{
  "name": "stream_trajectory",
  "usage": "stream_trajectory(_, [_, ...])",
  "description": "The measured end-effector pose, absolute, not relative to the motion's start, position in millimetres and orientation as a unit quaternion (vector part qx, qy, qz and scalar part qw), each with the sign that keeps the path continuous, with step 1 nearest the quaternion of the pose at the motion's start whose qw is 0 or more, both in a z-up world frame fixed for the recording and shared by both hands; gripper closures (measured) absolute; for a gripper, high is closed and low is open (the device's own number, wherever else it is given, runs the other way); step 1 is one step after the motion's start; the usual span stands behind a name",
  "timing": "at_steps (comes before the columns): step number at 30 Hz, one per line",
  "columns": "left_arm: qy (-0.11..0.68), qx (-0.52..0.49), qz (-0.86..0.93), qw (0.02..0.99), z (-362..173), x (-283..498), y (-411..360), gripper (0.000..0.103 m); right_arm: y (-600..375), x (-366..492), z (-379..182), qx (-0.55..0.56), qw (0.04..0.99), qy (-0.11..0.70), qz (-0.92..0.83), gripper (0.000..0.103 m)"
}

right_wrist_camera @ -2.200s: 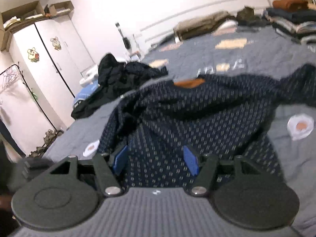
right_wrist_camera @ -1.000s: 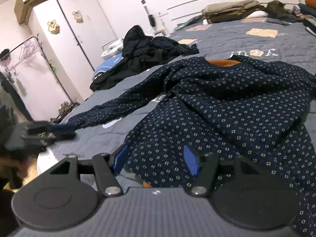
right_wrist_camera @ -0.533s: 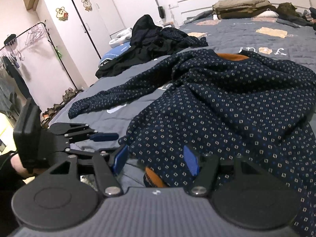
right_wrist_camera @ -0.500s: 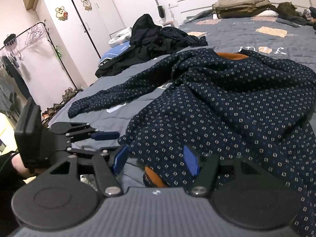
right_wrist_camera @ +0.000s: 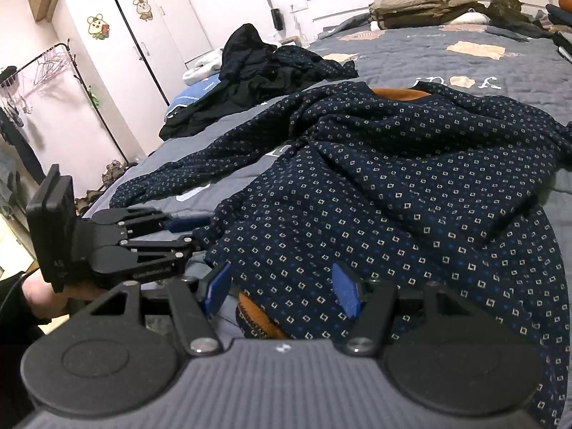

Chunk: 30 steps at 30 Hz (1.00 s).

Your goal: Fold clothes

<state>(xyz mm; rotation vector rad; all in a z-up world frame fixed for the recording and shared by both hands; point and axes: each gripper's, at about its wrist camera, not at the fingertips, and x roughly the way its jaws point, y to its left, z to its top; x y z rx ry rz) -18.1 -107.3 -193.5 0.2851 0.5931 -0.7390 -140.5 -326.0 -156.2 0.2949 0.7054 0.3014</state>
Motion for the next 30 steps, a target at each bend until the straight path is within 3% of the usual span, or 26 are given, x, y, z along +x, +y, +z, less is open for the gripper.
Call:
stream_trajectory(8, [0.247,0.055,-0.339,0.906,-119,-26,-45,0.098,-337,-143,-147,0.162,0.921,0.325,0.14,0.041])
stream_trajectory(12, [0.259,0.076,-0.319,0.908,-95,-45,-3,0.098,-338,-144,-143,0.164,0.922,0.321,0.143,0.041])
stream_trajectory(20, [0.356,0.138,-0.307,0.872,-112,-90,27,0.098,-335,-144,-139,0.15,0.914,0.339,0.163,0.041])
stream_trajectory(26, [0.364,0.156,-0.328,0.858,-110,-94,-5,0.095,-344,-160,-144,0.101,0.911,0.373,0.144,0.041])
stream_trajectory(27, [0.364,0.155,-0.331,0.856,-110,-96,-9,0.092,-349,-165,-145,0.098,0.91,0.378,0.139,0.041])
stream_trajectory(29, [0.366,0.152,-0.334,0.855,-110,-101,-12,0.074,-362,-173,-146,0.095,0.91,0.385,0.123,0.041])
stream_trajectory(30, [0.366,0.144,-0.337,0.855,-109,-103,-12,0.059,-368,-177,-147,0.095,0.91,0.387,0.112,0.041])
